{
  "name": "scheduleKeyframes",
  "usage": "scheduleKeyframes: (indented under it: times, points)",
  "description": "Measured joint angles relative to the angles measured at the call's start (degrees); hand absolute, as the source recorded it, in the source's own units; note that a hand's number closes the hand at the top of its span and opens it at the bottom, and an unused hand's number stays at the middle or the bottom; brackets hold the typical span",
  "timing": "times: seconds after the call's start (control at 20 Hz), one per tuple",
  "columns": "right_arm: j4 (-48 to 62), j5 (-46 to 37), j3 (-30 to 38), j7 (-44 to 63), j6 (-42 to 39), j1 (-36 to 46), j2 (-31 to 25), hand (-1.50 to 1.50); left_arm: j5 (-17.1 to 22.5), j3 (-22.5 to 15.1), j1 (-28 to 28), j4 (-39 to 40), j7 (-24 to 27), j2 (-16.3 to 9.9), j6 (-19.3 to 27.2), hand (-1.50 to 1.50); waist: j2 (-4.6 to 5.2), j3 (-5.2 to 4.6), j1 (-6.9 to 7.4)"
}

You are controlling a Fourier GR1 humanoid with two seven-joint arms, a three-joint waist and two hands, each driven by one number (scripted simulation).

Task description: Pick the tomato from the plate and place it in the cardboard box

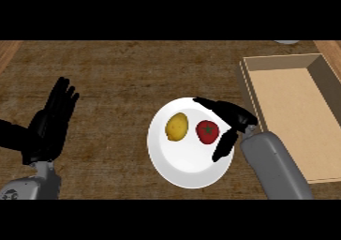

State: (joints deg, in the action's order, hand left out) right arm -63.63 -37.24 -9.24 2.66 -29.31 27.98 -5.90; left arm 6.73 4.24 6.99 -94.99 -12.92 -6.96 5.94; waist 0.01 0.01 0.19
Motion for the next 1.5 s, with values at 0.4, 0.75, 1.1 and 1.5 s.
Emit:
scheduleKeyframes:
  times: [0.4, 0.75, 1.1, 1.5]
  points:
    - [2.51, -2.86, 0.25, -2.89, 1.21, 1.08, 0.79, 1.50, 0.33, 0.89, -0.07, 0.77, 0.32, 0.20, -1.11, 0.00, 0.00, -0.01, -0.02]
    - [4.05, -7.06, -1.21, -10.27, 5.84, 1.55, -0.83, 1.50, -0.91, -0.44, -2.44, -2.29, 0.05, 1.34, -0.51, 0.00, -0.02, 0.00, 0.12]
    - [0.05, -11.45, -9.69, 10.37, 16.61, 2.15, 4.25, 1.50, -0.77, -0.23, -0.73, -0.58, -0.11, 1.20, -0.87, 0.00, -0.24, -0.06, 0.99]
    - [-3.43, -12.44, -27.85, 39.00, 29.80, 9.99, 5.58, 1.50, -0.89, -0.76, 0.96, 0.46, -0.53, 1.23, -1.26, 0.00, -0.07, -0.06, 2.32]
